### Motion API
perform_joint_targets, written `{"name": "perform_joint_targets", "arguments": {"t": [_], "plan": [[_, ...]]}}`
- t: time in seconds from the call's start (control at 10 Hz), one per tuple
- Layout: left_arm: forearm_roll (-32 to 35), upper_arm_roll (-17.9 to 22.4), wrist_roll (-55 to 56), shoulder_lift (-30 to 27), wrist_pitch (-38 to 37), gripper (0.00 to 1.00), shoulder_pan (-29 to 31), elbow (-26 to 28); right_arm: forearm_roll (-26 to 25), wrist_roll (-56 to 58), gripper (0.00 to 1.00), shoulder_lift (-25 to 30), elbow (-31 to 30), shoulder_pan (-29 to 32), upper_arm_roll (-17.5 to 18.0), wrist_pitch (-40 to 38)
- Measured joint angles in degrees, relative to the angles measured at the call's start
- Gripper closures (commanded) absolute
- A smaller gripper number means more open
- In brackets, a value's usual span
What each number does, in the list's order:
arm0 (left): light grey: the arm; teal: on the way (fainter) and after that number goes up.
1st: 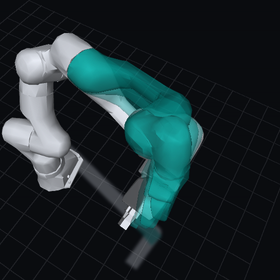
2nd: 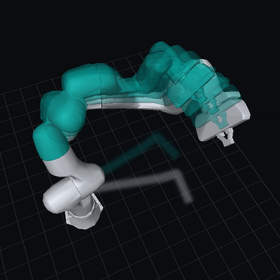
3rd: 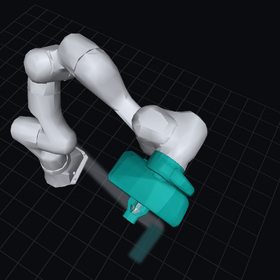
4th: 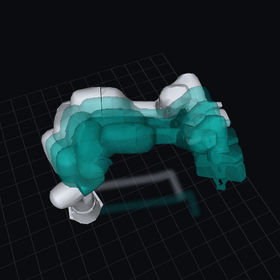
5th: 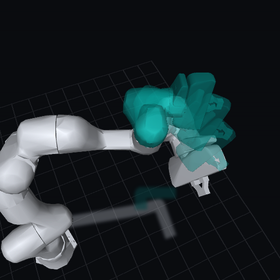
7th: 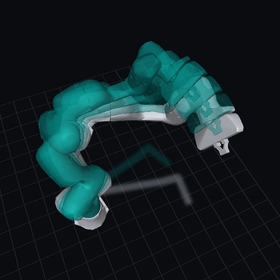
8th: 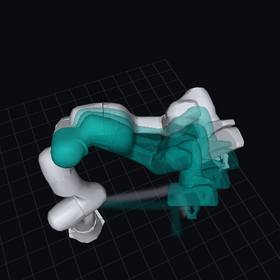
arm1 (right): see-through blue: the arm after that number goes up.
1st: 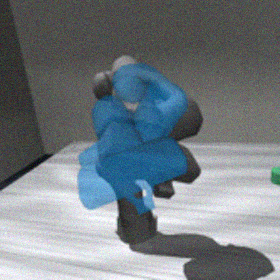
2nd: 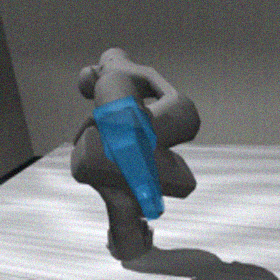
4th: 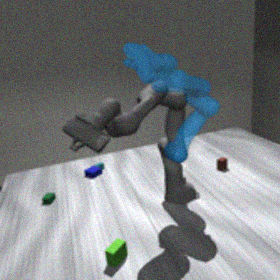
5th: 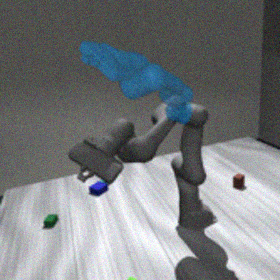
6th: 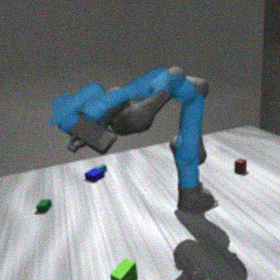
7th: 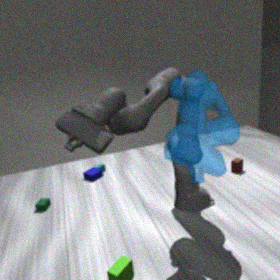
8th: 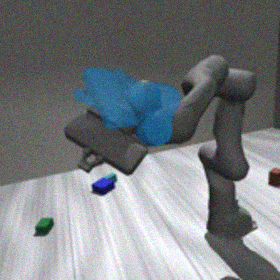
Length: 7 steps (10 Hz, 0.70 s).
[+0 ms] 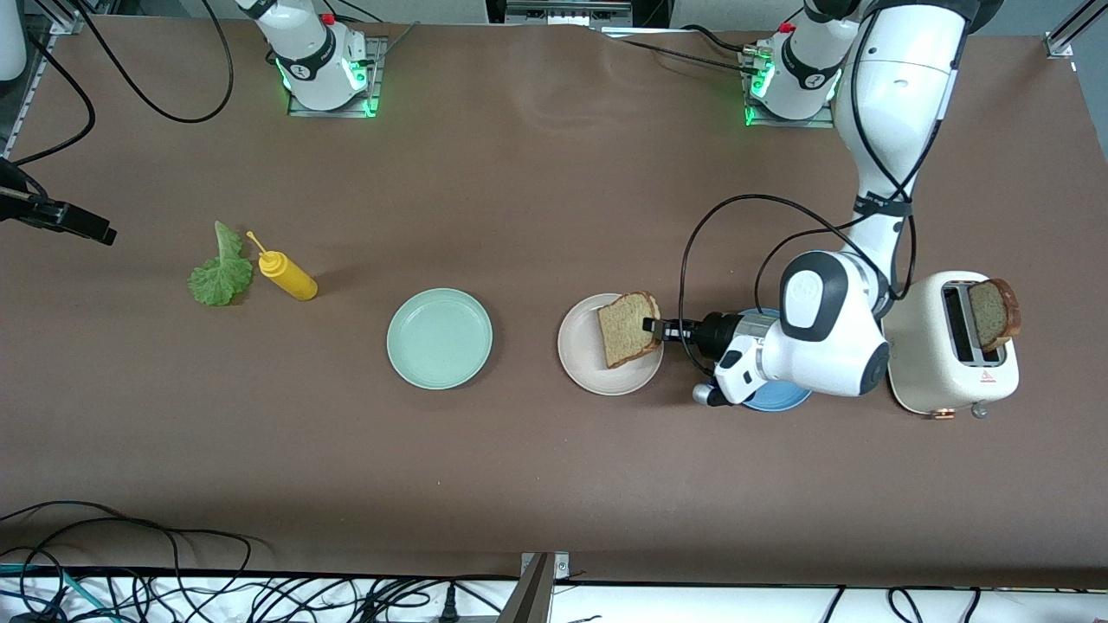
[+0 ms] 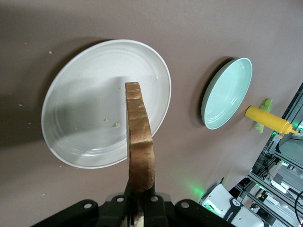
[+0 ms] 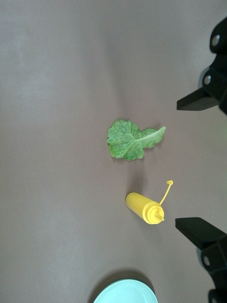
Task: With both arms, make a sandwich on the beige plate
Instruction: 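Lower the bread slice onto the beige plate and open the left gripper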
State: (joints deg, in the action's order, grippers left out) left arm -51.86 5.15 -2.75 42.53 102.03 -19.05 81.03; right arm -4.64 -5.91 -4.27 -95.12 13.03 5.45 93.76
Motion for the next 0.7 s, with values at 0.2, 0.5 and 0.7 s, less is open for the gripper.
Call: {"name": "perform_joint_targets", "arguments": {"t": [0.2, 0.5, 0.7], "plan": [[0.0, -0.62, 0.0, 0.88, 3.02, 1.0, -0.49, 0.25, 0.0, 0.0, 0.0, 0.0, 0.0, 0.0, 0.0, 0.0], [-0.03, -1.23, 0.07, 3.17, 7.73, 1.0, -2.25, 0.4, 0.0, 0.0, 0.0, 0.0, 0.0, 0.0, 0.0, 0.0], [-0.17, -1.51, 0.16, 4.13, 10.22, 1.0, -3.29, 0.39, 0.0, 0.0, 0.0, 0.0, 0.0, 0.0, 0.0, 0.0]]}}
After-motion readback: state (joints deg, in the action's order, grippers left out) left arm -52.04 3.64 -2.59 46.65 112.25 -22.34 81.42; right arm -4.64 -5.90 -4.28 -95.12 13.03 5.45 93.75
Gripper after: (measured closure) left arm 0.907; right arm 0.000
